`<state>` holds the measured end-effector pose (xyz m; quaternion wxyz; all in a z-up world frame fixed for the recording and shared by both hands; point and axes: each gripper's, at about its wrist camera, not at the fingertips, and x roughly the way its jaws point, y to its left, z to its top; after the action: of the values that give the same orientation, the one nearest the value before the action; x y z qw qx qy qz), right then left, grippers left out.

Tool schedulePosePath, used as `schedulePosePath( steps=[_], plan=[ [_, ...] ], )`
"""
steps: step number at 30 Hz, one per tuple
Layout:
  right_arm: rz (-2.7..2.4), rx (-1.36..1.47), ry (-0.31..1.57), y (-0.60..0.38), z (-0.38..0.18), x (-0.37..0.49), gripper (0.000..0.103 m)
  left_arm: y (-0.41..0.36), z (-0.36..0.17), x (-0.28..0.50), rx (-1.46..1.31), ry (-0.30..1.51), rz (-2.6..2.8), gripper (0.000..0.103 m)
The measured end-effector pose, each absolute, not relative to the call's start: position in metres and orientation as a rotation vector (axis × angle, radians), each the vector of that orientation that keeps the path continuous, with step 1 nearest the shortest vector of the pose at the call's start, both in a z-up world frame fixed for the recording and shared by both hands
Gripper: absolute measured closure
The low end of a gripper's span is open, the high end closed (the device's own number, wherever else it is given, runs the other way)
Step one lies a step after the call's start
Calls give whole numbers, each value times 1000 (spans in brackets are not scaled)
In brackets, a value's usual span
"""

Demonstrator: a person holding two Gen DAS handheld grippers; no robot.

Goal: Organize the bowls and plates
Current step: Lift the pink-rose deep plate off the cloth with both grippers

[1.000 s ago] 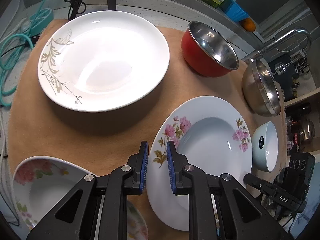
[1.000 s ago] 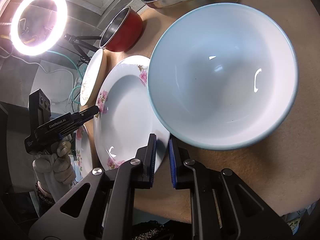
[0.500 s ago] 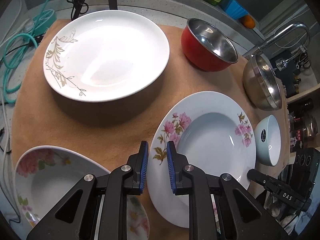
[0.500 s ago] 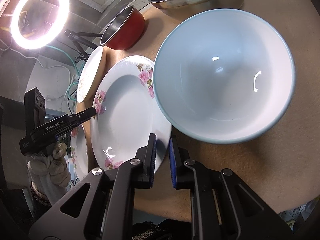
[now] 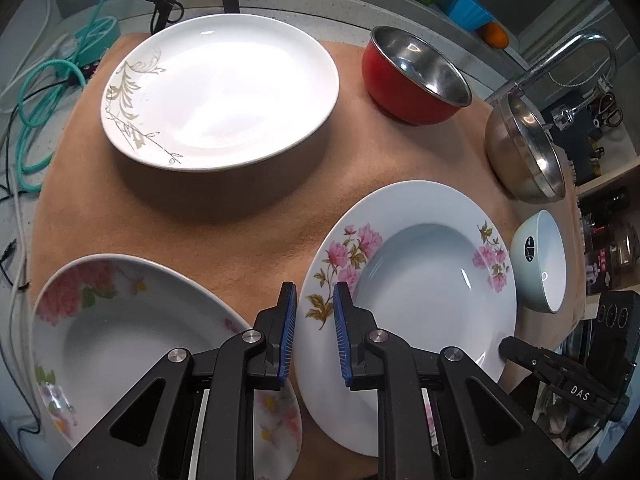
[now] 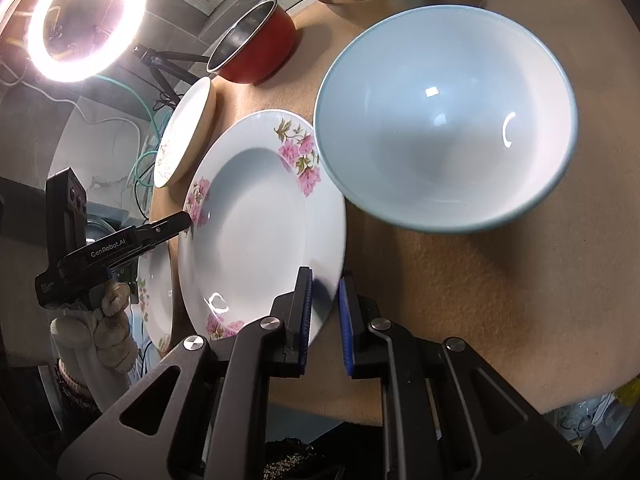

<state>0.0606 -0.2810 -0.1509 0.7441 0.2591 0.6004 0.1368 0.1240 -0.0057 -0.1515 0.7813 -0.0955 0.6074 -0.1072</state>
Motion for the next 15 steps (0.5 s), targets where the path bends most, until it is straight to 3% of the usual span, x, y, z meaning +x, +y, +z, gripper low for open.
schedulePosePath(
  steps=[15],
  plan=[
    [306, 565, 1329, -282, -154, 49, 90, -15, -153, 114, -197, 1311, -236, 86]
  ],
)
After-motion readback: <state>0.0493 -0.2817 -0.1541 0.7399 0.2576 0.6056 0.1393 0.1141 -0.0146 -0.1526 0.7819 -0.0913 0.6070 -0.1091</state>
